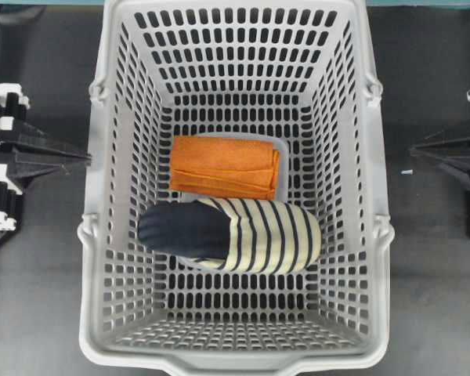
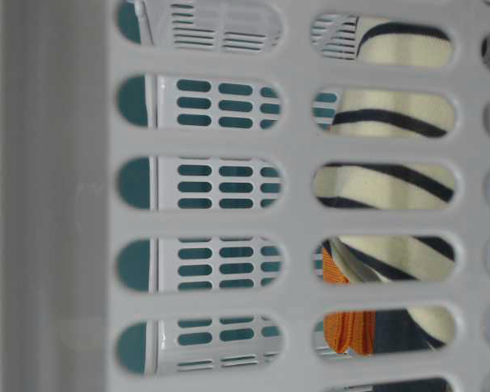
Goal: Pick up the slipper from the shopping basket with the left arm.
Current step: 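Move the left gripper over the basket toward the striped slipper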
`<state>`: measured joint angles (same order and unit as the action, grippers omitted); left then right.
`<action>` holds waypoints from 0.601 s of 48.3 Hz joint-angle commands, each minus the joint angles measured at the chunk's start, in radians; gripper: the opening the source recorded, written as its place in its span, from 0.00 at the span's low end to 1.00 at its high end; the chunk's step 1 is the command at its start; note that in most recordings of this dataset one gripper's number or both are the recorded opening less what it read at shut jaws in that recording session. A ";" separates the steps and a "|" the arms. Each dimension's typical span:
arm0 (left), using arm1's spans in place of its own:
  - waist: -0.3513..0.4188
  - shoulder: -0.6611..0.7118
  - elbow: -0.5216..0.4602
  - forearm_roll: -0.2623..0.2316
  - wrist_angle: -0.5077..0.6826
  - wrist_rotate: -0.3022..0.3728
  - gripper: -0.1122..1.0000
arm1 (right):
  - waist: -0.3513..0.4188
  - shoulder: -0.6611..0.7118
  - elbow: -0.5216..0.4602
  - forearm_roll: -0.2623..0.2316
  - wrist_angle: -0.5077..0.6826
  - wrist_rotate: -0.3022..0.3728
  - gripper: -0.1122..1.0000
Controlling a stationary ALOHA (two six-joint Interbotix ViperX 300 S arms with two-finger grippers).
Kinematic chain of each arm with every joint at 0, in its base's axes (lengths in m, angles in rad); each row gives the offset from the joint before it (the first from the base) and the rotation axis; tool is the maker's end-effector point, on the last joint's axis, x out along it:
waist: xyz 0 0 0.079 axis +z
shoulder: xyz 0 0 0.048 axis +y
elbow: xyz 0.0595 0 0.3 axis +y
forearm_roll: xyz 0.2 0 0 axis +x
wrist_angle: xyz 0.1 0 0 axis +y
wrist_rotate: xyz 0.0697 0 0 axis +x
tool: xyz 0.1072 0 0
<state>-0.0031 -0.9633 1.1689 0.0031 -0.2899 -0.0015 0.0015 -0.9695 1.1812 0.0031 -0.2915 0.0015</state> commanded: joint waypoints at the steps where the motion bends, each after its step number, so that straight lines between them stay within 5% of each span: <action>1: -0.002 0.012 -0.072 0.041 0.043 -0.018 0.15 | -0.011 0.012 -0.014 0.002 -0.005 0.006 0.10; 18: -0.012 0.199 -0.407 0.041 0.497 -0.029 0.10 | -0.017 -0.002 -0.020 0.018 0.110 0.035 0.10; 29: -0.025 0.390 -0.601 0.041 0.690 -0.012 0.10 | -0.017 -0.034 -0.025 0.018 0.156 0.037 0.15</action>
<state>-0.0215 -0.6259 0.6504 0.0414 0.3528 -0.0123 -0.0138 -0.9986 1.1812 0.0184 -0.1473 0.0368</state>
